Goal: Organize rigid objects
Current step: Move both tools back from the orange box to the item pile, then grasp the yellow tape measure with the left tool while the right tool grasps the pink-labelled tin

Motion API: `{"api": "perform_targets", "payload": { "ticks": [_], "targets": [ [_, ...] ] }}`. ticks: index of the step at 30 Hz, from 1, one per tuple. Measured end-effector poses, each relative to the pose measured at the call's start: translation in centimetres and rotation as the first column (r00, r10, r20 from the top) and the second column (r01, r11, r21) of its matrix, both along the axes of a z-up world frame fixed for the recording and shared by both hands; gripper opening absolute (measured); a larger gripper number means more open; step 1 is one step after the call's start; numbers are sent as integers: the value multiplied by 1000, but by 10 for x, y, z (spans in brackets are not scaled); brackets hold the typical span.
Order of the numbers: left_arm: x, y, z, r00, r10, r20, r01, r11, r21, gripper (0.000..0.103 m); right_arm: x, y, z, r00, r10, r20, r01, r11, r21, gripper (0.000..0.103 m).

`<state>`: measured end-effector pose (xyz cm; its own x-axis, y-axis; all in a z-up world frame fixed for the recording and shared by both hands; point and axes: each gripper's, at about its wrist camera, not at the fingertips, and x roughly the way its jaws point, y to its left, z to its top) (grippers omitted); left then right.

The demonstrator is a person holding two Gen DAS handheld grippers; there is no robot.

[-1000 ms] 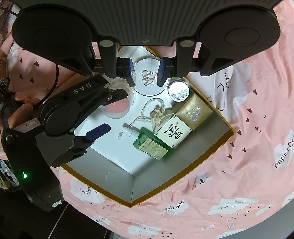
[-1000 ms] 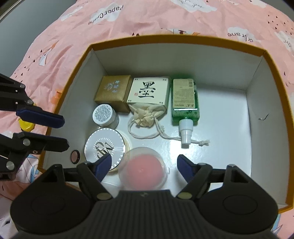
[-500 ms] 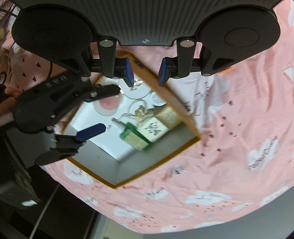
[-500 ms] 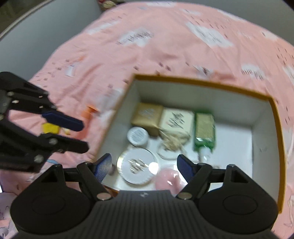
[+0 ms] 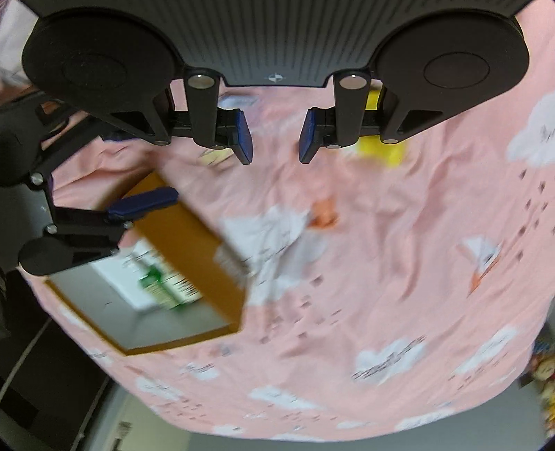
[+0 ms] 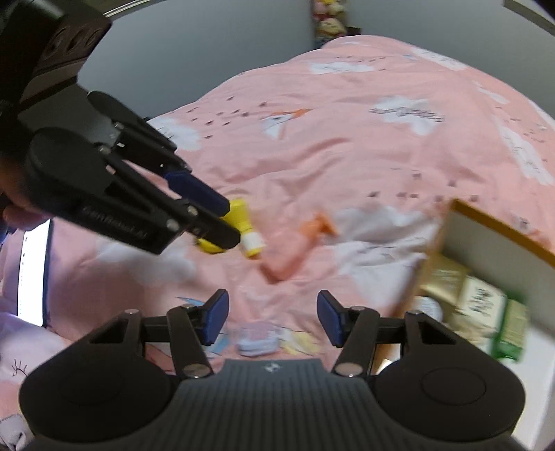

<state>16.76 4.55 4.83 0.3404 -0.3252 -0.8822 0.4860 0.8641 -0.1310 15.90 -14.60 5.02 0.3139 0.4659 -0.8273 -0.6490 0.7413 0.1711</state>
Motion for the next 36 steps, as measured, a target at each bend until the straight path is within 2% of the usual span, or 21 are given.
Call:
{"api": "perform_targets", "payload": {
  "ticks": [4, 7, 11, 15, 19, 20, 22, 26, 32, 34, 36],
  "targets": [
    [-4, 29, -16, 999, 40, -4, -40, 998, 57, 53, -7, 31, -27, 999, 38, -39, -38, 999, -14, 58],
    [-8, 44, -27, 999, 42, -5, -41, 996, 82, 62, -2, 43, -54, 995, 45, -86, -50, 998, -50, 67],
    [-10, 57, -39, 1000, 8, -23, -5, 995, 98, 66, 7, 47, -84, 989, 34, -143, -51, 992, -118, 69],
    [-4, 67, -44, 999, -16, -31, 19, 993, 119, 67, 12, 45, -104, 981, 30, -190, -59, 987, -150, 69],
    [6, 75, -43, 1000, -21, -21, 24, 989, 145, 68, 11, 50, -116, 975, 48, -216, -85, 982, -166, 60],
    [8, 76, -42, 1000, -24, -17, 26, 989, 147, 70, 10, 52, -118, 977, 51, -209, -90, 979, -185, 53],
    [13, 78, -42, 999, -37, -13, 39, 988, 149, 73, 12, 54, -121, 978, 58, -202, -101, 973, -208, 49],
    [19, 74, -46, 997, -79, -10, 79, 984, 162, 79, 19, 55, -115, 976, 59, -208, -99, 977, -191, 49],
    [27, 68, -65, 991, -132, -25, 134, 976, 172, 84, 38, 59, -87, 992, 43, -121, -60, 989, -135, 49],
    [28, 67, -71, 989, -143, -29, 146, 975, 170, 84, 48, 61, -88, 994, 11, -105, -26, 990, -135, 49],
    [28, 65, -77, 987, -158, -35, 162, 972, 171, 86, 58, 62, -98, 991, -23, -134, 5, 992, -128, 49]
  ]
}}
